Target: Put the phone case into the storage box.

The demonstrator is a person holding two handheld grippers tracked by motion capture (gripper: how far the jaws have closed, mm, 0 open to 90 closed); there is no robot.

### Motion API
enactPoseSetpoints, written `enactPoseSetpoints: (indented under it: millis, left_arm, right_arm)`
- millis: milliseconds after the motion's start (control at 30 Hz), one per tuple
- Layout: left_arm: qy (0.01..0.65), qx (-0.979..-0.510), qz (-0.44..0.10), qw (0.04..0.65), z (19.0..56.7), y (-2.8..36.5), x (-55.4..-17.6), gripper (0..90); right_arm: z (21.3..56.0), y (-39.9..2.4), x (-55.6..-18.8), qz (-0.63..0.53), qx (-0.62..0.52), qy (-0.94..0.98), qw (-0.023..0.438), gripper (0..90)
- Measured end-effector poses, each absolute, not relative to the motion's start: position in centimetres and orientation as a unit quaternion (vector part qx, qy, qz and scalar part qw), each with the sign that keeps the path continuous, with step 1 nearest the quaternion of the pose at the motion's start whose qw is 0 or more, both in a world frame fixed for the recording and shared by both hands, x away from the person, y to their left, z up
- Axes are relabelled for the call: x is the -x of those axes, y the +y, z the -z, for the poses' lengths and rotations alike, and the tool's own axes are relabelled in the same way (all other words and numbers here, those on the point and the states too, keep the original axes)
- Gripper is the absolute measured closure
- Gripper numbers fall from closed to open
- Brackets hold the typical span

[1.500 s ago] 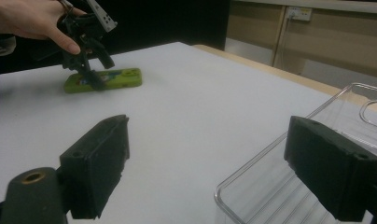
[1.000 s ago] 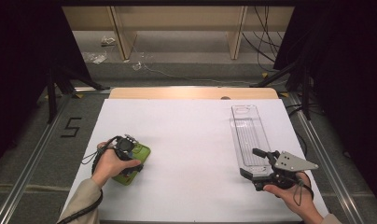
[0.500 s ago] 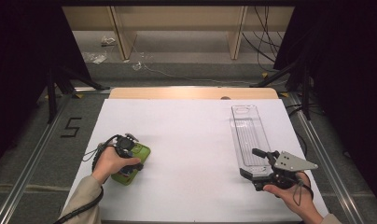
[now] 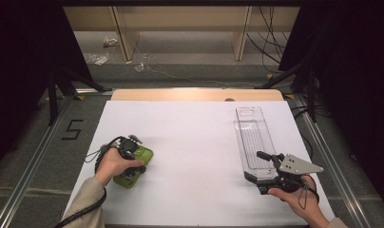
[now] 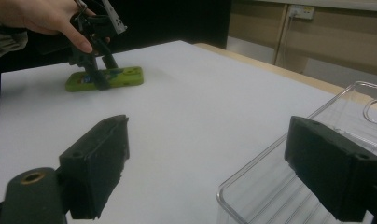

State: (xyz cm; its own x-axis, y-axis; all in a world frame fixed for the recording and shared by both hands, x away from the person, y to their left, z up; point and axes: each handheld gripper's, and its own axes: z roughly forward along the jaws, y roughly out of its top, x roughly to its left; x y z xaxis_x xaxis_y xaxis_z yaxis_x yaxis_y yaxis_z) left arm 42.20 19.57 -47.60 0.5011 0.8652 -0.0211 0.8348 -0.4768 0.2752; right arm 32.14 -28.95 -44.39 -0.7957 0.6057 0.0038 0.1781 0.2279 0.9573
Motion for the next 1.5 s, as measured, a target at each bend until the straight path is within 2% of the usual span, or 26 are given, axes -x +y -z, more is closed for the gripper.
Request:
enactPoseSetpoints:
  millis: [400,1033,1500]
  left_arm:
    - [0.504,-0.852,-0.061,0.126,47.3,19.5,-42.1,15.3]
    - [0.499,-0.854,-0.058,0.139,47.1,19.3,-41.7,16.2]
    - [0.480,-0.855,-0.089,0.176,45.6,18.4,-40.9,16.2]
  right_arm:
    - [44.3,-29.0,-32.1,-0.566,-0.257,0.760,0.189,14.8]
    - [44.3,-29.0,-32.1,-0.567,-0.257,0.759,0.189,14.7]
    - [44.2,-29.0,-32.0,-0.569,-0.259,0.758,0.188,14.6]
